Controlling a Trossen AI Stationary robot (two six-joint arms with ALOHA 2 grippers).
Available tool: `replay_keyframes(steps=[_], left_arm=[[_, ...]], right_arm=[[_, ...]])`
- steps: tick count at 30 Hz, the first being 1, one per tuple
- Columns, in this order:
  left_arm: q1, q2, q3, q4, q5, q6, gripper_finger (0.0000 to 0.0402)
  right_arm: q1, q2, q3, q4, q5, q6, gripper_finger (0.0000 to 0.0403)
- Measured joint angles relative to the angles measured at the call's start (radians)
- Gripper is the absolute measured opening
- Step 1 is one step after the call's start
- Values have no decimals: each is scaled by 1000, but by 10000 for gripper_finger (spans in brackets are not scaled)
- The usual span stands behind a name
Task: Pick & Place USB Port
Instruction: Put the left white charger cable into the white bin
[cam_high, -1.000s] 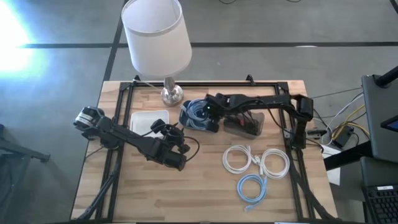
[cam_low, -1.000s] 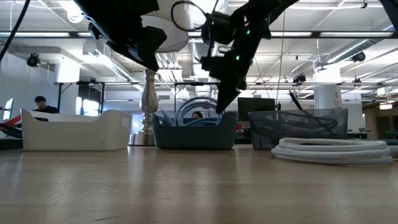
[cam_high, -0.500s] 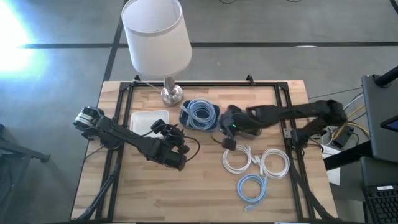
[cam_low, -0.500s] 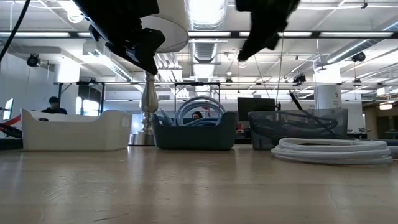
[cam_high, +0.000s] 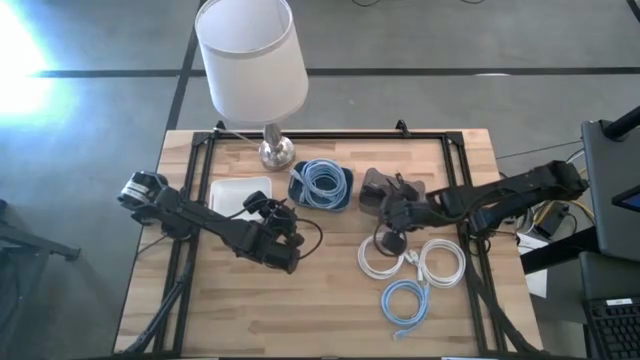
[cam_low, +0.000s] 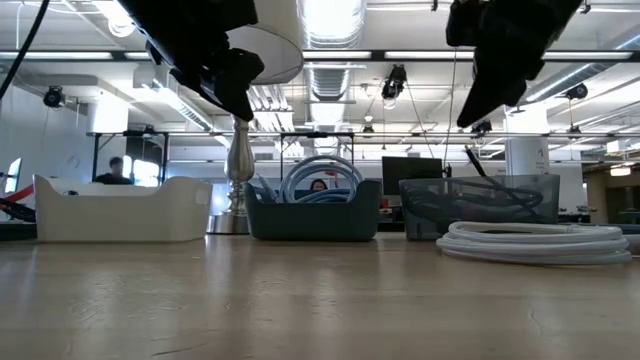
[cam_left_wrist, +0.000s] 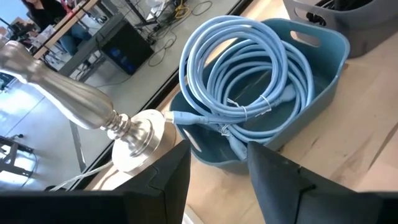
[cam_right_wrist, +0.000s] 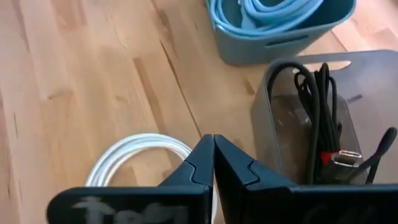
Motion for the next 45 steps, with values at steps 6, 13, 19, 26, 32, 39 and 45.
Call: replay_keyframes(steps=[6, 13, 19, 26, 32, 39, 45], left_arm=[[1, 0, 0, 0, -2, 0, 163], [2, 0, 0, 1, -2, 1, 163], [3, 0, 0, 0, -3, 2, 163], [6, 0, 0, 0, -6, 6, 163], [7, 0, 0, 9, -6, -2, 163], [21, 0, 0, 15, -6, -4, 163], [31, 0, 0, 18, -6, 1, 163]], right_arm=[[-3, 13, -17, 3, 0, -112, 9], [-3, 33, -16, 63, 0, -390, 9], [-3, 35, -15, 90, 0, -468, 9], [-2, 35, -15, 116, -1, -420, 9], [-3, 35, -15, 119, -1, -422, 9], [-3, 53, -15, 123, -2, -450, 35], [-2, 124, -15, 123, -12, -462, 88]])
